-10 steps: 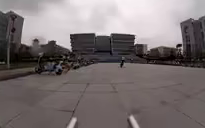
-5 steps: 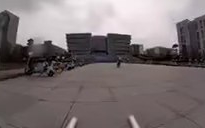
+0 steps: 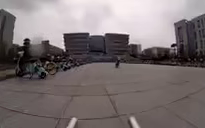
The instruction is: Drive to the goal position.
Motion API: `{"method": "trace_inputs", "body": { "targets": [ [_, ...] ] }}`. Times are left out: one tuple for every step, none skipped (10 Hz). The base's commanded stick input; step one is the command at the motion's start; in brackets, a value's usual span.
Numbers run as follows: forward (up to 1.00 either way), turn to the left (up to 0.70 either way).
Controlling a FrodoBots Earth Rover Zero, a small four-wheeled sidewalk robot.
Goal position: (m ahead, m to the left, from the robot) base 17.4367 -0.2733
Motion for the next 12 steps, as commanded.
{"method": "trace_inputs", "body": {
  "targets": [
    [1.00, 0.00],
    [1.00, 0.00],
    [1.00, 0.00],
    [1.00, 0.00],
    [1.00, 0.00],
    [1.00, 0.00],
    [1.00, 0.00],
    [1.00, 0.00],
    [1.00, 0.00],
    [1.00, 0.00],
    [1.00, 0.00],
    [1.00, 0.00]
  ]
}}
